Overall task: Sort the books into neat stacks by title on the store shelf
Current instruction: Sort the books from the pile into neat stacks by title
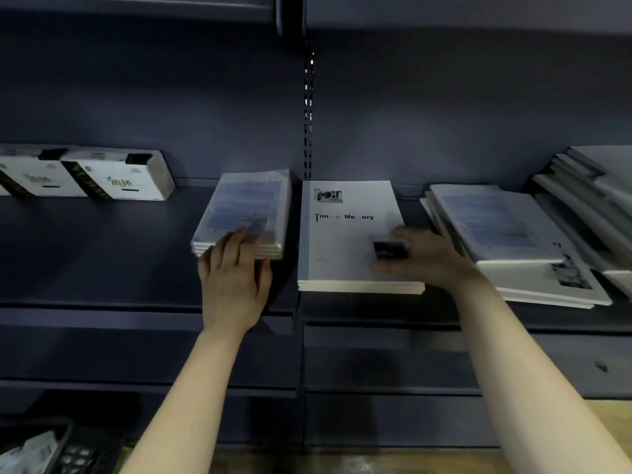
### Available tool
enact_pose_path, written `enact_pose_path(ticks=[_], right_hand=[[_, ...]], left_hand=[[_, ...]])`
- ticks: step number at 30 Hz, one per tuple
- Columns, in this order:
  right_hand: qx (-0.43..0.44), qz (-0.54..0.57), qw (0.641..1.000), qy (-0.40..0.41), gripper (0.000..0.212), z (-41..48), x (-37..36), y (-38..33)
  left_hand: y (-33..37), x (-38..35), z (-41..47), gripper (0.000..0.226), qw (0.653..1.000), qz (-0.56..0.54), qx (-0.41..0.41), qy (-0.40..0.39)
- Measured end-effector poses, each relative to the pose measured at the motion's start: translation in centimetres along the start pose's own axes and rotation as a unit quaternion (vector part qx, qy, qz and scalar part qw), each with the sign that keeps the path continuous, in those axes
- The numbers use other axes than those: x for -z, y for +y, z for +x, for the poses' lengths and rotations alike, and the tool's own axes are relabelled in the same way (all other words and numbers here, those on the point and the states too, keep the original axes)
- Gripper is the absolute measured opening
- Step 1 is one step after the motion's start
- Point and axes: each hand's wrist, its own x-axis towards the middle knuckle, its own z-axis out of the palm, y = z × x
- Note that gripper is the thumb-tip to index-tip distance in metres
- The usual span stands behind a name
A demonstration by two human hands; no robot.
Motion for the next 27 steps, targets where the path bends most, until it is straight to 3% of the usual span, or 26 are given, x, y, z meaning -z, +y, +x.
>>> enact_pose_path(ticks=[2, 4, 14, 27], right_hand=[[-0.02, -0.037, 0.997, -0.058, 0.098, -0.6, 0.3, 0.2], [-0.01, -0.073, 0.995, -0.072, 0.112, -0.8, 0.0, 0.4], [-0.029, -0.093, 0.995, -0.012, 0.104, -1.2, -0.8, -0.9], [-0.051, -0.08, 0.996, -0.005, 0.108, -1.1, -1.0, -0.5]], left_hand=[[0.0, 0.0, 0.0, 0.048, 1.0, -0.003, 0.001, 0.002], [0.0, 0.0, 0.0, 0.048, 1.0, -0.005, 0.001, 0.001], [-0.1, -0.1, -0.1, 0.05, 1.0, -0.004, 0.005, 0.001], [0.0, 0.0, -0.1, 0.049, 1.0, -0.003, 0.003, -0.001]])
